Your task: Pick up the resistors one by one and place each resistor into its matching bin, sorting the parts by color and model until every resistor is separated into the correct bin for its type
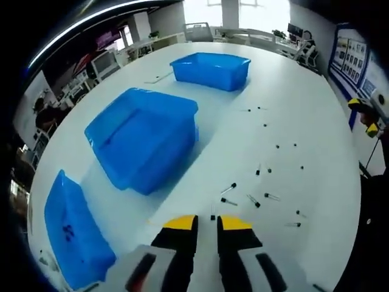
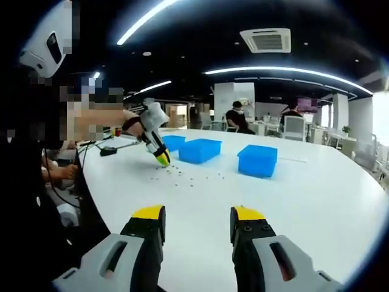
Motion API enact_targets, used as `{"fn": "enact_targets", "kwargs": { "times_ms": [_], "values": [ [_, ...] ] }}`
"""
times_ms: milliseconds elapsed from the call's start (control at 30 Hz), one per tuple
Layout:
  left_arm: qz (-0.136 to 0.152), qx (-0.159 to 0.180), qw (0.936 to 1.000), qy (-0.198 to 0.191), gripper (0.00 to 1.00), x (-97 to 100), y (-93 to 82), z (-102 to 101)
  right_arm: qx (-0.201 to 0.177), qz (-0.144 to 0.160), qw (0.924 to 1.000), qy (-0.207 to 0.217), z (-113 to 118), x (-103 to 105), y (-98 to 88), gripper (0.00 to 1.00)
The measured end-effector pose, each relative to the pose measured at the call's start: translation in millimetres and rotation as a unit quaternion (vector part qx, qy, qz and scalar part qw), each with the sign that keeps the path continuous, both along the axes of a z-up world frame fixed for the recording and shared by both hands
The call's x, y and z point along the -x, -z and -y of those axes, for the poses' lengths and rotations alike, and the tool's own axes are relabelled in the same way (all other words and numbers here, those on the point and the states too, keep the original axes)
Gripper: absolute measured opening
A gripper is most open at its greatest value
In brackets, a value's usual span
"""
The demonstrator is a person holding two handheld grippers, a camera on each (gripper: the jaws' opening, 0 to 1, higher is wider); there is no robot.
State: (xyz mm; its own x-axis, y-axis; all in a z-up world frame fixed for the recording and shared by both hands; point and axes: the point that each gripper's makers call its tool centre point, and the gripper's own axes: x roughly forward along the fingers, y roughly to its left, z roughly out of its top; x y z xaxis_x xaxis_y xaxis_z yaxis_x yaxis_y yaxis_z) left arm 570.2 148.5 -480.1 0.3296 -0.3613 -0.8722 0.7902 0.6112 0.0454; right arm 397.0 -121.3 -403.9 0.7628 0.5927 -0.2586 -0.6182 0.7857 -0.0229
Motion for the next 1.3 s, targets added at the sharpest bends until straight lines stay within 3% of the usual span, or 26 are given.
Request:
{"fn": "enact_targets", "kwargs": {
  "times_ms": [267,500,700,867,1000,1067,1167,1200,1267,1300],
  "values": [
    [-0.016,0.011,0.9997,0.011,0.08,3.8,1.2,5,-0.002,0.0,1.0,-0.003,-1,0,0.0,0.44],
    [-0.038,0.037,0.9986,-0.006,0.05,4.4,1.8,7,-0.005,0.0,1.0,-0.002,0,2,-0.5,0.44],
    [-0.033,0.043,0.9984,-0.013,0.05,8.8,1.0,6,-0.006,0.002,1.0,-0.002,1,2,-1.7,0.44],
    [-0.006,0.112,0.9933,-0.029,0.05,12.5,-19.8,11,-0.005,0.006,0.9999,-0.007,-3,1,-4.7,0.44],
    [0.045,0.167,0.984,-0.043,0.05,12.8,-42.8,9,-0.004,0.009,0.9999,-0.01,-6,0,-8.0,0.44],
    [0.055,0.213,0.974,-0.052,0.05,16.6,-54.5,13,-0.005,0.012,0.9998,-0.013,-8,-1,-10.6,0.44],
    [0.104,0.245,0.9616,-0.068,0.05,13.5,-73.5,8,-0.003,0.015,0.9997,-0.017,-11,0,-13.2,0.44],
    [0.124,0.264,0.9532,-0.079,0.05,10.9,-83.1,8,-0.003,0.016,0.9997,-0.018,-11,0,-13.9,0.44],
    [0.174,0.321,0.9252,-0.103,0.05,3.3,-111.3,8,-0.002,0.018,0.9997,-0.017,-12,-1,-15.4,0.44],
    [0.192,0.327,0.9188,-0.111,0.05,0.5,-118.7,5,-0.002,0.019,0.9997,-0.018,-12,-1,-16.3,0.44]
  ]
}}
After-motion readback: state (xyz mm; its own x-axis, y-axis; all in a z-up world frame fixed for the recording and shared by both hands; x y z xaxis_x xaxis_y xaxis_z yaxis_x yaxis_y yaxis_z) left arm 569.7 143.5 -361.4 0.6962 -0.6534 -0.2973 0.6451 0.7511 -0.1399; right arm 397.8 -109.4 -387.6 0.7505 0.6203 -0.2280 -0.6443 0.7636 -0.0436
